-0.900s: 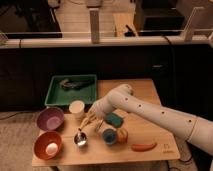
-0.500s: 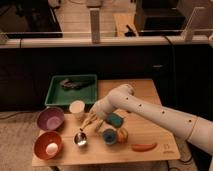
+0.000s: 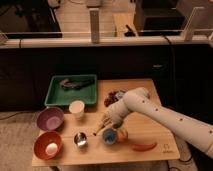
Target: Place banana in plastic cup
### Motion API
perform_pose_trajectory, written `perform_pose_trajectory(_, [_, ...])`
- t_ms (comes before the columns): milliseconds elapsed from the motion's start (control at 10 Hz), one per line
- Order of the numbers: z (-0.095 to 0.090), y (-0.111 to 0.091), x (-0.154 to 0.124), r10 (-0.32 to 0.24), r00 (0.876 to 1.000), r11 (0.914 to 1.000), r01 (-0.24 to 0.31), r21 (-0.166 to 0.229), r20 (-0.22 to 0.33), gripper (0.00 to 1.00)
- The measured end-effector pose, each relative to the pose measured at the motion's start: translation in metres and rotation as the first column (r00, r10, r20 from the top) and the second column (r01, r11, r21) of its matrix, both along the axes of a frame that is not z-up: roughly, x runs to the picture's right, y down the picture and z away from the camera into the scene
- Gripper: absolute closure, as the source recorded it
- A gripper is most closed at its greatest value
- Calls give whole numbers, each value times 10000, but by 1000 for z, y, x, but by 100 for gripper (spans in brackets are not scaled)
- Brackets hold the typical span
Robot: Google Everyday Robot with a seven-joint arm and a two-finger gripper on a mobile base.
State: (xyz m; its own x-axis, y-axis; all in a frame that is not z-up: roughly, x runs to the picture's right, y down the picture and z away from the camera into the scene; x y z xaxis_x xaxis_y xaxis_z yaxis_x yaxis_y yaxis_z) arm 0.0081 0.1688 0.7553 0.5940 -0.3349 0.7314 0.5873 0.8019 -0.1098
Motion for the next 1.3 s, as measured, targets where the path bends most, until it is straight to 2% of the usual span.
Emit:
perform_pose_trajectory(200, [-11,12,11,-194,9998,9998,194,42,6,99])
perform_pose_trajectory(400, [-30,28,20,-578,9983,9981,580,220,-118,99])
perform_pose_trajectory(600, [-39,34,23,-845,9963,9959,849,321,-155,99])
perform_pose_trajectory(1100, [-61,16,33,-377,9988,9946,346,983,298,99])
perform_pose_trajectory(1300, [-67,24,35,-525,9979,9933,482,1051,383,99])
